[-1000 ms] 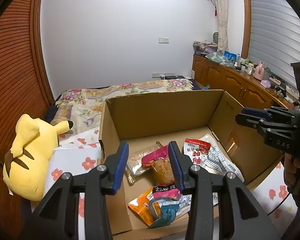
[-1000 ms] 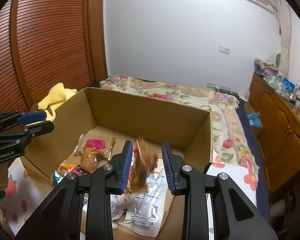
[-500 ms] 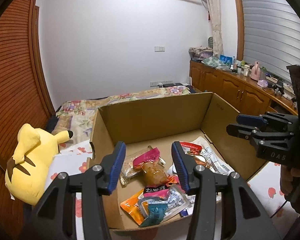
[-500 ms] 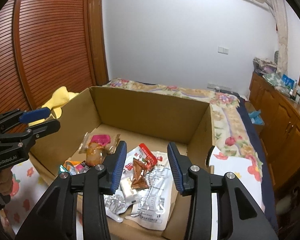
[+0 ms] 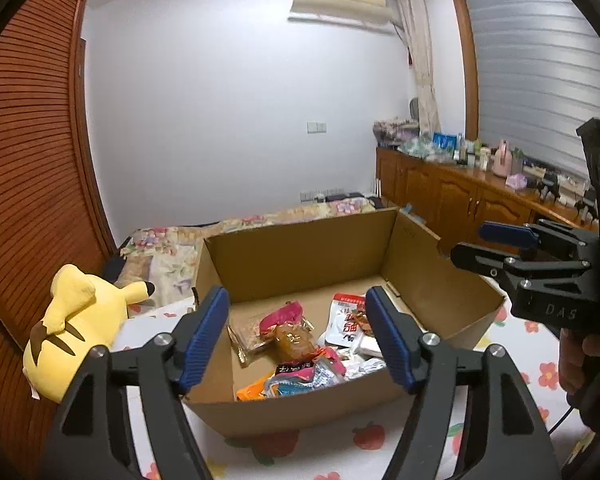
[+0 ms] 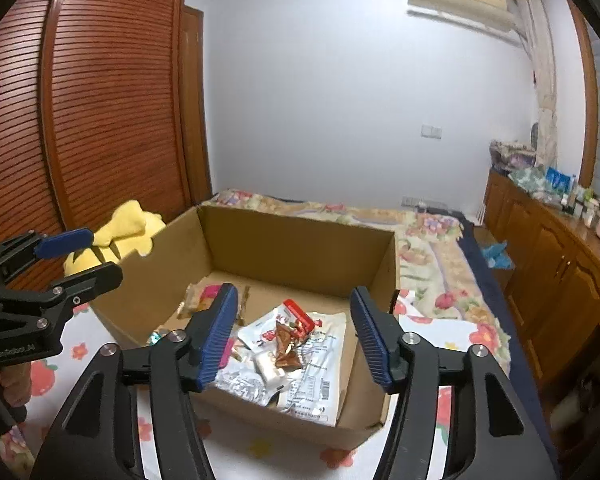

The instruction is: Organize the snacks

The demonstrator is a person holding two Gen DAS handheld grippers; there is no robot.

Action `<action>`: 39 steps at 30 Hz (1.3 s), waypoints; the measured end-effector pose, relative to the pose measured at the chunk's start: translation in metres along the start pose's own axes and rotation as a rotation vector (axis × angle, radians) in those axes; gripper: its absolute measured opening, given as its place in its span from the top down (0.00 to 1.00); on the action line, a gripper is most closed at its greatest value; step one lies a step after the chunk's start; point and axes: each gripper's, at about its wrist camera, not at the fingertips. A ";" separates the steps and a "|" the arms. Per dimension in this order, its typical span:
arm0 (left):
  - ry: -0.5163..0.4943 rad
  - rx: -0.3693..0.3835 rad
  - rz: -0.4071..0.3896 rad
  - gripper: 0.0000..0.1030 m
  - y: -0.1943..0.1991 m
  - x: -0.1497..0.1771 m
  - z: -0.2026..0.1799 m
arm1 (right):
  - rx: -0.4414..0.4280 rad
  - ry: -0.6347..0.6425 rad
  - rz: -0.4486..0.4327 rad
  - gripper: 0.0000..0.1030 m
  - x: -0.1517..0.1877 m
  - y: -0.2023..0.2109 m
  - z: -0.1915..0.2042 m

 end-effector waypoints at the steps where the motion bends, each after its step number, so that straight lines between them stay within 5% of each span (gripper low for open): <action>1: 0.004 -0.001 -0.004 0.29 0.005 0.001 0.000 | 0.003 0.000 -0.010 0.38 0.001 0.006 0.002; 8: -0.002 -0.046 -0.061 0.18 0.038 0.007 -0.004 | 0.040 0.008 -0.081 0.15 0.006 0.039 0.014; 11: 0.007 -0.040 -0.076 0.05 0.050 0.011 -0.004 | 0.048 0.004 -0.101 0.13 0.009 0.053 0.018; 18: 0.018 -0.064 -0.106 0.02 0.071 0.021 -0.010 | 0.054 -0.014 -0.132 0.00 0.019 0.076 0.025; 39: 0.046 -0.081 -0.103 0.02 0.108 0.064 -0.028 | 0.098 -0.099 -0.153 0.00 0.066 0.121 0.030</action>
Point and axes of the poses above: each gripper's, at about its wrist camera, not at the fingertips, and y roughly against the way its jaws point, z to its left, x to its underside, and after that the axes turned 12 degrees about z, right-handed
